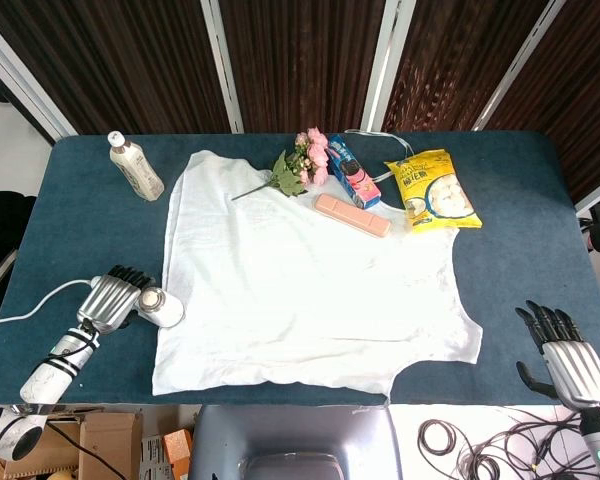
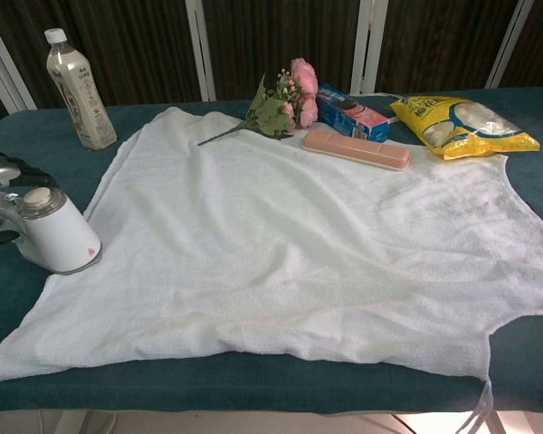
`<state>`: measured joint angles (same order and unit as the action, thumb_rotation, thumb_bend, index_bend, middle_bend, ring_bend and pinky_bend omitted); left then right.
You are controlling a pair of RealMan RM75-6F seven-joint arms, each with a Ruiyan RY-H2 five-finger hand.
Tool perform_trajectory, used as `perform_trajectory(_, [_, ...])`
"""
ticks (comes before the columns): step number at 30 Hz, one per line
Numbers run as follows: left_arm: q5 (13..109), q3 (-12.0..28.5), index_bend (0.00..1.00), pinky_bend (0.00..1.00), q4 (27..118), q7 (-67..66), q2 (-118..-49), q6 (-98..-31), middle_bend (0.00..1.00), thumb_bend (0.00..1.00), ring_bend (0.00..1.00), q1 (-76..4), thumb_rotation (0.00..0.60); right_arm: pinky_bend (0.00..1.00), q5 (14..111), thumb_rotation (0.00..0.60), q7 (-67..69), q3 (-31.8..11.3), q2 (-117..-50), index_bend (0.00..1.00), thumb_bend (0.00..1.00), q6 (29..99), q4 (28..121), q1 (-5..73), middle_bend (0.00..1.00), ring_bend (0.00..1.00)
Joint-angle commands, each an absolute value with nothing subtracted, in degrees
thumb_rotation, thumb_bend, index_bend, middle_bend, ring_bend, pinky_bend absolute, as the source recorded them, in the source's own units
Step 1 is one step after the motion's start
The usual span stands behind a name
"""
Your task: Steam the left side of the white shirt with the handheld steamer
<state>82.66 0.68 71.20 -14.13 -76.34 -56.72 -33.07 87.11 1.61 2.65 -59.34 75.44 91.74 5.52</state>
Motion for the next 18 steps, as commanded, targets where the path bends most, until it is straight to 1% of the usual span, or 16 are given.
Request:
perform_trajectory(1, [82.5,0.7,0.3,0.25,71.3,-14.2,-76.2,-56.7,0.29,0.32,0.22,-33.1,0.6,0.0,87.1,0.6,1.6,2.7,-59.3,0.0,0.37,75.5,91.8,5.5,0.0,0.0])
perform_trajectory(9, [81.4,0.5,0.3,0.25,71.0,-16.0,-75.8,-55.8,0.3,0.32,0.23,-32.8,0.6,0.0,87.3,0.6,1.8,2.6,-59.2,0.0,0.37,75.0,91.8,5.8,0.0,0.0])
perform_trajectory(14, [81.5,0.4,0.32,0.28,70.7,-16.1,-75.9,-55.8,0.33,0.32,0.25,-32.8,0.6,0.0,87.3,0.6,1.8,2.7,-59.2,0.0,0.37,74.9,91.8,5.8,0.0,0.0])
perform_trajectory(18, [81.7,-0.1,0.35,0.3,66.8,-14.4,-77.4,-55.0,0.35,0.32,0.27,-32.7,0.6,0.0,86.4,0.6,1.7,2.3,-59.1,0.0,0.37,74.8,91.9,5.8,0.0,0.0])
